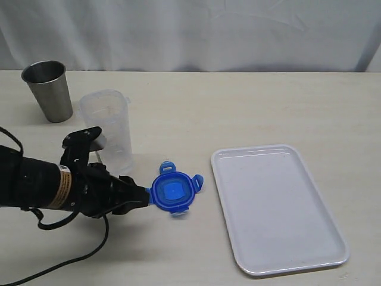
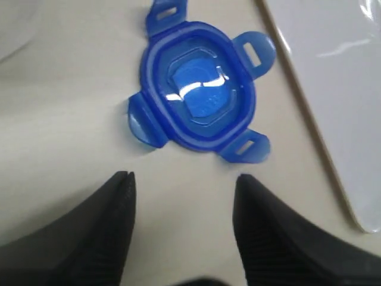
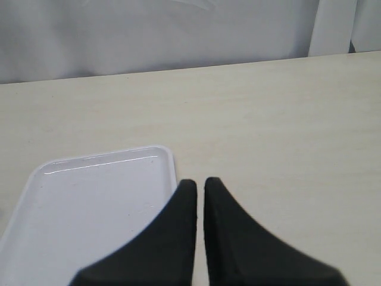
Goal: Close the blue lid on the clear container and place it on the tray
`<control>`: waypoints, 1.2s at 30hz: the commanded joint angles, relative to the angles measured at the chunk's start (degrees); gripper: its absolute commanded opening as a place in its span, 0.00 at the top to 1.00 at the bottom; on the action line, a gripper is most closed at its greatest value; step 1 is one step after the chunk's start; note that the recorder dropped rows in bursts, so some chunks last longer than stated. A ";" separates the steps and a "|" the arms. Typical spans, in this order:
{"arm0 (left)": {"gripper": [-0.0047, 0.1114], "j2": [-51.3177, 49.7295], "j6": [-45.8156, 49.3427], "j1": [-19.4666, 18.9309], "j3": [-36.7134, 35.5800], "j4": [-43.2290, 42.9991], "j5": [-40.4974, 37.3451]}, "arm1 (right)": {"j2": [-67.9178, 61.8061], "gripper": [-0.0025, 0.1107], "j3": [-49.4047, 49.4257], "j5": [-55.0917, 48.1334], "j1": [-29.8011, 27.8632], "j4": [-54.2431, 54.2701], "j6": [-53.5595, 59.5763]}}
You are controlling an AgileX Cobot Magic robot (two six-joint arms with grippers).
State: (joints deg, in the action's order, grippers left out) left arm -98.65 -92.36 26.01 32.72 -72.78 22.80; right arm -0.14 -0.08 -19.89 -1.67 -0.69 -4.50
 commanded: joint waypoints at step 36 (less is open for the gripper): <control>0.75 -11.78 -4.00 0.66 6.80 4.00 -2.32 | 0.14 0.94 0.08 0.39 -0.20 -0.03 -0.06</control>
State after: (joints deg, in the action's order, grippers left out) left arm -109.95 -95.85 26.24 39.59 -68.40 21.24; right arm -0.14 -0.08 -19.89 -1.67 -0.69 -4.50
